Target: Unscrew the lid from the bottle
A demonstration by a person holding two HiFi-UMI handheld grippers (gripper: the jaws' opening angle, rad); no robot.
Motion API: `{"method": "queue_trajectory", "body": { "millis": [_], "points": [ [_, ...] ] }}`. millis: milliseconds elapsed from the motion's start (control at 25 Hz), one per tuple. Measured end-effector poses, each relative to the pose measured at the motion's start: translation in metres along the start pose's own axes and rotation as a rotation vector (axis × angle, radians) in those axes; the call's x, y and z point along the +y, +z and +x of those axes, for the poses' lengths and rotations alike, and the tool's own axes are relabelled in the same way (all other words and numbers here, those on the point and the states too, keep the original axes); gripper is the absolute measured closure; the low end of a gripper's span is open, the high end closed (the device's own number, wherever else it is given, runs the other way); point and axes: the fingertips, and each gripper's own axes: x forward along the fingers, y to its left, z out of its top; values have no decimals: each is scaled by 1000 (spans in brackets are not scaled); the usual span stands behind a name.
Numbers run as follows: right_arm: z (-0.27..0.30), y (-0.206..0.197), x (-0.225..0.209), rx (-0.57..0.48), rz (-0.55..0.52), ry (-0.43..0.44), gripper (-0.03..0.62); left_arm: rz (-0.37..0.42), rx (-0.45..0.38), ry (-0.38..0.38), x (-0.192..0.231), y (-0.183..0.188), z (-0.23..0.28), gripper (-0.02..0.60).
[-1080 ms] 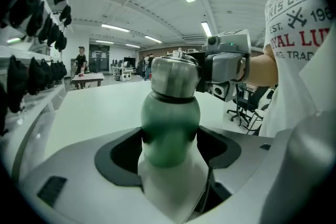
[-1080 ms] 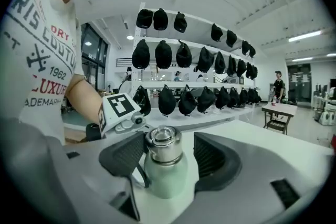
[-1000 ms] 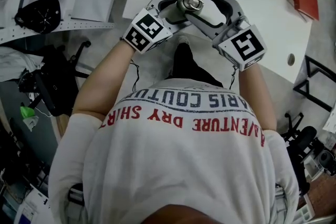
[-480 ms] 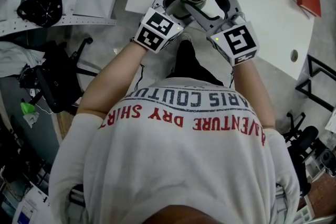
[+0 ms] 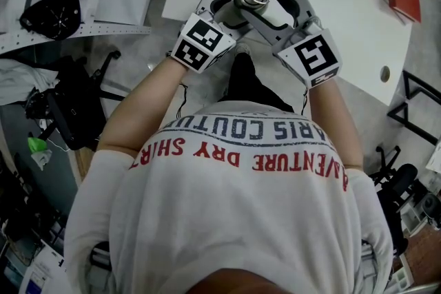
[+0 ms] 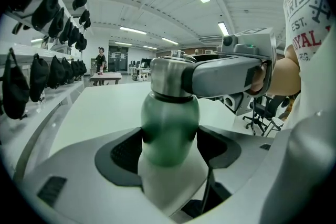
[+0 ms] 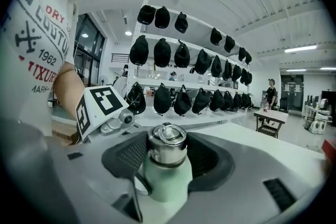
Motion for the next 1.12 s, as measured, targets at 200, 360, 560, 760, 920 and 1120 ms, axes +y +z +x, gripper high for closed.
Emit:
{"method": "queue_trajectory", "body": {
  "millis": [200, 360, 560, 760, 920, 1120],
  "points": [
    [-1, -1, 2, 13, -19, 63, 358, 33, 17, -51, -1, -3, 0, 239],
    [0, 1, 3, 15, -28, 119, 358, 68, 30, -120, -2, -3, 0, 239],
    [1, 4, 6, 24, -45, 208, 358, 137, 56, -237, -2, -4, -2, 239],
    [3, 6, 10, 39, -98, 330, 358, 223, 93, -356, -1, -6, -5, 239],
    [3, 5, 16, 72, -160, 420, 358, 292, 122, -445, -3, -8, -8, 239],
    [1, 6, 20, 99, -226, 510, 358, 356, 147, -548, -6, -9, -8, 239]
  ]
}}
